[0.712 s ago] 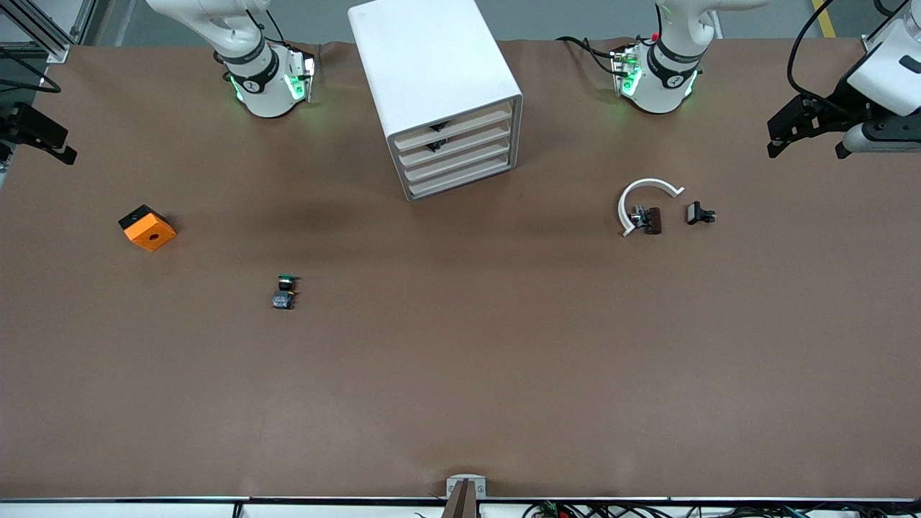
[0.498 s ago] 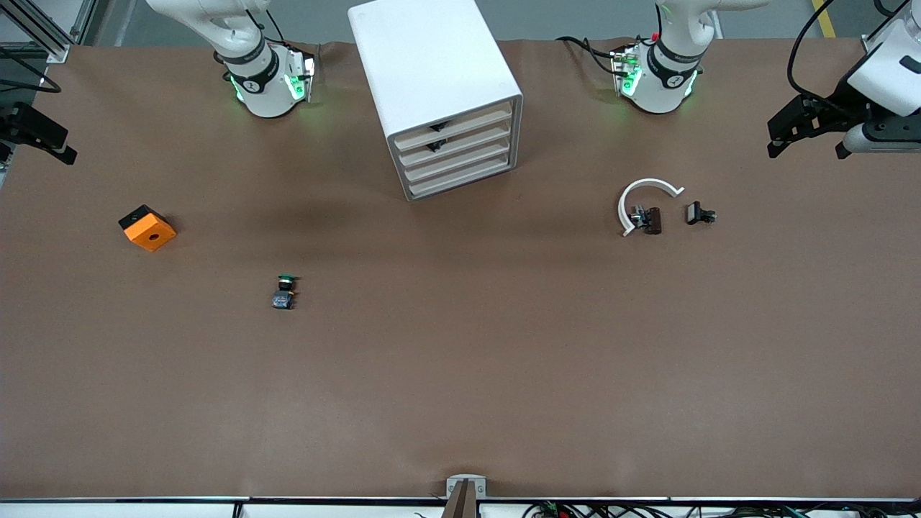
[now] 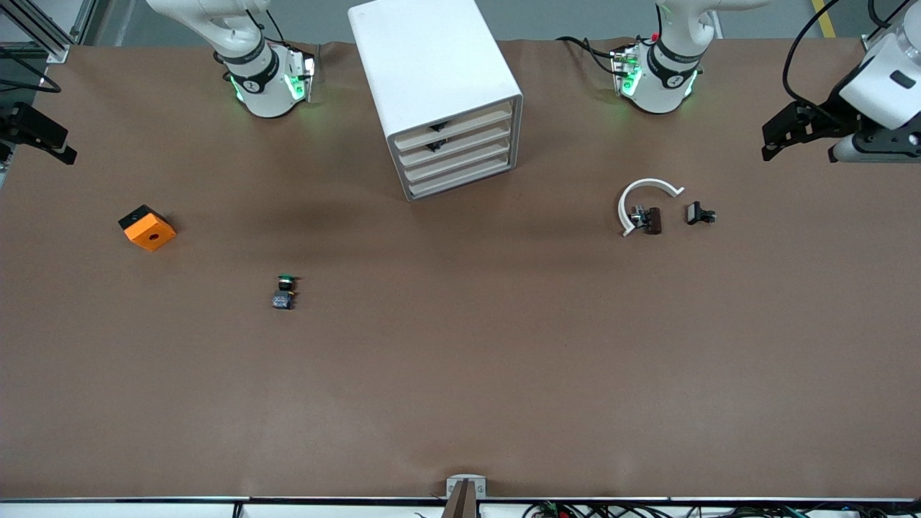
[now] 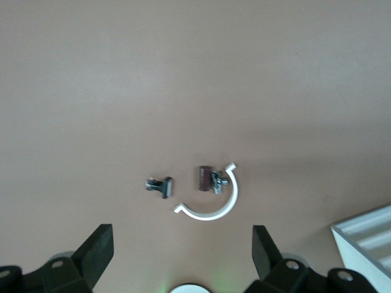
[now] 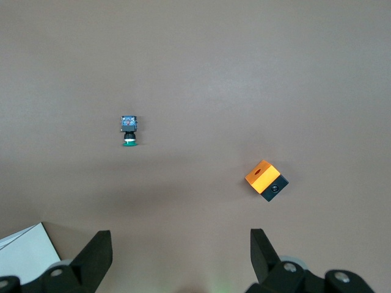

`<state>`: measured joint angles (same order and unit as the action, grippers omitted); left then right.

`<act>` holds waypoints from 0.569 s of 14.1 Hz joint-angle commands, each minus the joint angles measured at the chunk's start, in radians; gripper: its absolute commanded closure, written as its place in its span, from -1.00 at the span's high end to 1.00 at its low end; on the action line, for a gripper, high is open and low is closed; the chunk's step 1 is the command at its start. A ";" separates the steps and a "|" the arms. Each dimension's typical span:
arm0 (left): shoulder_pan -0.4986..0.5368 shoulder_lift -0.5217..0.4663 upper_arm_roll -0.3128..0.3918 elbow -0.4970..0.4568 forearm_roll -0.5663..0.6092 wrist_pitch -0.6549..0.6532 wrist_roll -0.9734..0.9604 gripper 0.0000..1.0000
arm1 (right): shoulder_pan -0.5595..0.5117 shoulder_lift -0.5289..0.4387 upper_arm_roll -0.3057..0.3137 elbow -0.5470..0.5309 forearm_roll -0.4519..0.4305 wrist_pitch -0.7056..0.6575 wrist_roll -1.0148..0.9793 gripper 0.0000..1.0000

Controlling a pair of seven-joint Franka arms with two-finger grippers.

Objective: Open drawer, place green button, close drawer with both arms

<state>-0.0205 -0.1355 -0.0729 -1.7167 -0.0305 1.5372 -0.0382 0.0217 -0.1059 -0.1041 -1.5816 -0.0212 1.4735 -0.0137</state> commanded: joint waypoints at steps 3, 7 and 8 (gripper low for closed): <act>-0.007 0.118 -0.001 0.014 -0.112 -0.025 0.064 1.00 | -0.008 -0.028 0.003 -0.026 -0.003 0.004 -0.011 1.00; 0.008 0.204 -0.001 -0.026 -0.297 -0.025 0.457 1.00 | -0.008 -0.028 0.003 -0.026 -0.003 0.004 -0.011 1.00; 0.020 0.239 -0.001 -0.027 -0.349 -0.025 0.551 1.00 | -0.008 -0.028 0.003 -0.026 -0.003 0.004 -0.011 1.00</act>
<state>-0.0212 0.0580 -0.0761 -1.7427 -0.2925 1.5285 0.3425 0.0213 -0.1060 -0.1045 -1.5834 -0.0212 1.4734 -0.0137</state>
